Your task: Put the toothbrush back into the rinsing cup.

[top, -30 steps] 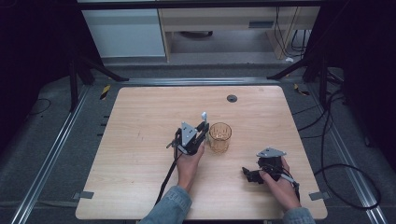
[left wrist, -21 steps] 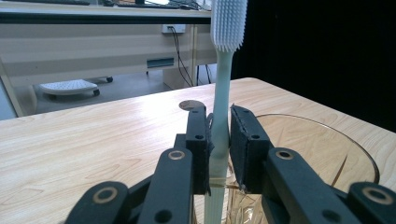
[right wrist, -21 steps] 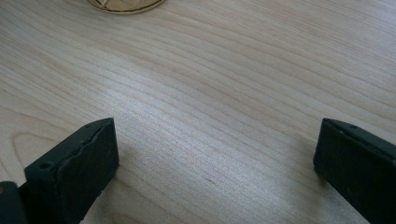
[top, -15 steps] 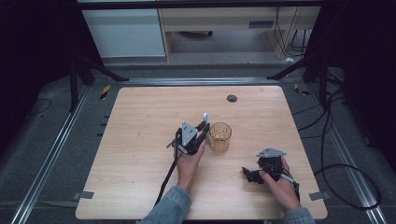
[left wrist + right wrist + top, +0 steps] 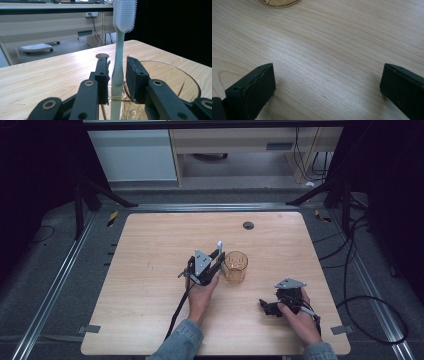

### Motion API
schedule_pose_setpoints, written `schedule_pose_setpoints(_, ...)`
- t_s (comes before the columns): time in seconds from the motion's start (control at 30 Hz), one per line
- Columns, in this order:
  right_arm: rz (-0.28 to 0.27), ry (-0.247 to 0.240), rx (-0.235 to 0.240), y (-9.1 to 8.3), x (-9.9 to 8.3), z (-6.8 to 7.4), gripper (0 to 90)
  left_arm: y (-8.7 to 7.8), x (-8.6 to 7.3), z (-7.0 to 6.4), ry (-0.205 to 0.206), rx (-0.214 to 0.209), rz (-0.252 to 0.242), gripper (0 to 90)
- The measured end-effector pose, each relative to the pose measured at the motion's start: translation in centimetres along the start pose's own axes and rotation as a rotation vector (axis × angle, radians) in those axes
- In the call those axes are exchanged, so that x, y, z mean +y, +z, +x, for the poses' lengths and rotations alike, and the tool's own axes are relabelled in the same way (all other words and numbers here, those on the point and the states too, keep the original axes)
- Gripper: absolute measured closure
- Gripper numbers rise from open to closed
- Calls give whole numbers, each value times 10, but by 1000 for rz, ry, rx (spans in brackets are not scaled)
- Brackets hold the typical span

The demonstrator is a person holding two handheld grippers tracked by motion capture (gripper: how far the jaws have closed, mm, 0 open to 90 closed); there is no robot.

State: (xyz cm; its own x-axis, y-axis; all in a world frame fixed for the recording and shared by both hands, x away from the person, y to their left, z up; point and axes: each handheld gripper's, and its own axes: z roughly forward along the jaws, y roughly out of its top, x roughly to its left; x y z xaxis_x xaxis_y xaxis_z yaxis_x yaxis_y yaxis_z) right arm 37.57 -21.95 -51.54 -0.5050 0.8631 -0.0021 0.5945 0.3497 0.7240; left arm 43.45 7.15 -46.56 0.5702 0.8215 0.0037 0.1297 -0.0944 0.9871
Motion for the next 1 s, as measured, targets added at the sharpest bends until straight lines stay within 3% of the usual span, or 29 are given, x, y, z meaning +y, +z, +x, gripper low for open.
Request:
schedule_pose_setpoints(0.33, 0, 0, 0, 0, 0, 0, 4, -4, 3, 2, 61, -9, 22, 634)
schedule_pose_setpoints(0.87, 0, -3, 1, 0, 0, 0, 4, -14, 14, 9, 85, -27, 47, 492)
schedule_pose_setpoints(1.0, 0, -5, 2, 0, 0, 0, 4, -16, 18, 10, 88, -40, 84, 427)
